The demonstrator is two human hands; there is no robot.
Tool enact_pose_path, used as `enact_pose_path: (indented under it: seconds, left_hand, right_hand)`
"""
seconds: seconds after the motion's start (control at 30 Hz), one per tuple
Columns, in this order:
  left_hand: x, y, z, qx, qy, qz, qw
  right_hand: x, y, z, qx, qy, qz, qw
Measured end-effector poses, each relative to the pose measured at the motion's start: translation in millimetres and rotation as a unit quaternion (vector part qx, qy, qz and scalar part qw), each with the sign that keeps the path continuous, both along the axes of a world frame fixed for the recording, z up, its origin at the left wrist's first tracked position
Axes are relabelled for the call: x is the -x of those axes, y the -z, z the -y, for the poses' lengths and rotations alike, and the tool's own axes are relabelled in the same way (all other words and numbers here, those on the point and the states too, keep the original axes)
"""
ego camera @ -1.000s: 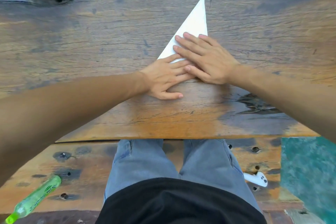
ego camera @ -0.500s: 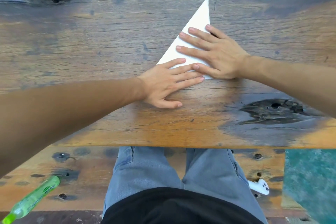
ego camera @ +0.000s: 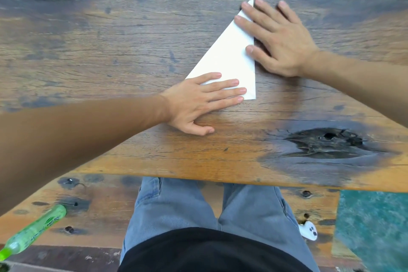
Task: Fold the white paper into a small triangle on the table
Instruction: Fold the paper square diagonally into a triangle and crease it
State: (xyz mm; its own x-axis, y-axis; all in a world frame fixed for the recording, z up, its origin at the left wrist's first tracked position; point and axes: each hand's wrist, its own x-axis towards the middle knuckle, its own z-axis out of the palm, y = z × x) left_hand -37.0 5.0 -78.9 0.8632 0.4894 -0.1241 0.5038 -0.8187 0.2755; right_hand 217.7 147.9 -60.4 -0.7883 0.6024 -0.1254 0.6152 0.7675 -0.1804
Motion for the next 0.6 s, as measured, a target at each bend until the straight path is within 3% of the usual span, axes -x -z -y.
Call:
enact_pose_path:
  seconds: [0.17, 0.6]
  left_hand:
    - [0, 0, 0, 0.004, -0.002, 0.002, 1.0]
    - [1, 4, 1, 0.017, -0.006, 0.003, 1.0]
  right_hand:
    - [-16, 0, -34, 0.025, -0.018, 0.009, 0.999]
    - [-16, 12, -30, 0.0, 0.002, -0.025, 1.0]
